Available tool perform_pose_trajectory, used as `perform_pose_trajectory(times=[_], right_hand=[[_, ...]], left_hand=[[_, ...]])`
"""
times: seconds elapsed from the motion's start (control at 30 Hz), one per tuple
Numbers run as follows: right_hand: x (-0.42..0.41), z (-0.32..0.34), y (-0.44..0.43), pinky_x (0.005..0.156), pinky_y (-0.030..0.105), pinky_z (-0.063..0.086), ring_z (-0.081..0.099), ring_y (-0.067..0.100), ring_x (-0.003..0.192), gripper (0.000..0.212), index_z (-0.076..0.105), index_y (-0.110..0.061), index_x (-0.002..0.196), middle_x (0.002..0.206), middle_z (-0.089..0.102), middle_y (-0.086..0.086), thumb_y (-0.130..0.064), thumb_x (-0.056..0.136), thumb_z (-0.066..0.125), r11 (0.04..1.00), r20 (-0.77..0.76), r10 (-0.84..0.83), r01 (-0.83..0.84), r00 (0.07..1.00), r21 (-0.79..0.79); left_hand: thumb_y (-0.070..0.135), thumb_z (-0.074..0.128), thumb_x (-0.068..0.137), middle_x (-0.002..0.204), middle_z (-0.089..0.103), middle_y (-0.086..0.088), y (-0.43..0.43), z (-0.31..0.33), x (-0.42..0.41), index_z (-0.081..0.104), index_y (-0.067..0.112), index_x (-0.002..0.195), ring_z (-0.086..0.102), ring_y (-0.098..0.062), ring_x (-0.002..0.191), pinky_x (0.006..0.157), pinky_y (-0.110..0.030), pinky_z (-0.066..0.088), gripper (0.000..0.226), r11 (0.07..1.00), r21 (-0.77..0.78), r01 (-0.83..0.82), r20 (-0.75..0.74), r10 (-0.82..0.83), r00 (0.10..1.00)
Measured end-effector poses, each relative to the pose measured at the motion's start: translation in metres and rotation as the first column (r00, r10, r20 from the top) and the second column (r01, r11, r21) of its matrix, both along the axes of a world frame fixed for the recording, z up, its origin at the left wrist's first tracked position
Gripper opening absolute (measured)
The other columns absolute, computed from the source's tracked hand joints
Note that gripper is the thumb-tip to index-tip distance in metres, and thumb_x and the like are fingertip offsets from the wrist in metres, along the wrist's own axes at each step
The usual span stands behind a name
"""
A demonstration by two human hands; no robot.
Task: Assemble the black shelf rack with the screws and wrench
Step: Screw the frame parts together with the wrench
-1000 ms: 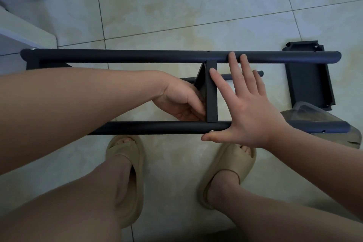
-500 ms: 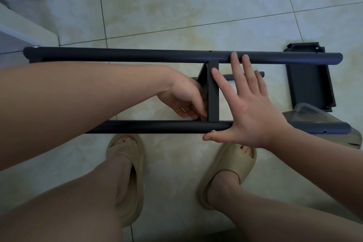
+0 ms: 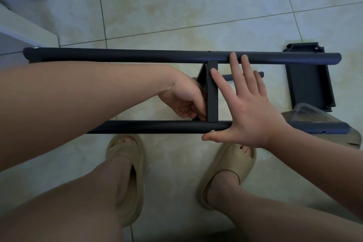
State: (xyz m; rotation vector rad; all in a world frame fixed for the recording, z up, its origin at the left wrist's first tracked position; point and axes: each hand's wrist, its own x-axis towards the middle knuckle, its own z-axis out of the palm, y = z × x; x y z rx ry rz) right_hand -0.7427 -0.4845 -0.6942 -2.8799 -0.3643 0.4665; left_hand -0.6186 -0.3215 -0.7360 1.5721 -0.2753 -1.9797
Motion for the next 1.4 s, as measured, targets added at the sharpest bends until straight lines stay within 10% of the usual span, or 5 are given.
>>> perform_pose_trajectory(times=[0.8, 1.13, 1.4], right_hand=[[0.0, 0.0003, 0.0011, 0.122, 0.059, 0.001, -0.024, 0.035, 0.153, 0.134, -0.003, -0.025, 0.163, 0.167, -0.022, 0.015, -0.102, 0.061, 0.039, 1.0, -0.001, -0.01, 0.01, 1.0, 0.013], [0.0002, -0.0002, 0.0008, 0.123, 0.062, 0.003, -0.024, 0.036, 0.153, 0.134, -0.005, -0.026, 0.163, 0.167, -0.024, 0.014, -0.101, 0.062, 0.04, 1.0, -0.003, -0.005, 0.005, 1.0, 0.013], [0.0012, 0.0024, 0.0011, 0.124, 0.06, 0.0, -0.027, 0.035, 0.152, 0.135, -0.006, -0.026, 0.163, 0.166, -0.026, 0.014, -0.101, 0.061, 0.04, 1.0, -0.026, -0.01, 0.01, 1.0, 0.004]], left_hand=[[-0.001, 0.06, 0.092, 0.07, 0.063, 0.002, -0.001, 0.0013, -0.0047, 0.066, 0.013, 0.086, 0.051, -0.008, 0.063, 0.061, -0.018, 0.044, 0.016, 0.996, -0.031, -0.079, -0.027, 0.078, 0.997], [0.011, 0.057, 0.095, 0.101, 0.063, -0.001, 0.0041, -0.0022, -0.0027, 0.068, 0.016, 0.103, 0.054, -0.011, 0.074, 0.068, -0.024, 0.039, 0.014, 0.999, -0.001, -0.038, -0.108, 0.038, 0.993], [0.007, 0.058, 0.094, 0.074, 0.062, 0.004, -0.0004, -0.0035, -0.0028, 0.068, 0.015, 0.089, 0.048, -0.008, 0.063, 0.058, -0.019, 0.032, 0.014, 1.0, 0.013, 0.008, -0.07, -0.007, 0.998]])
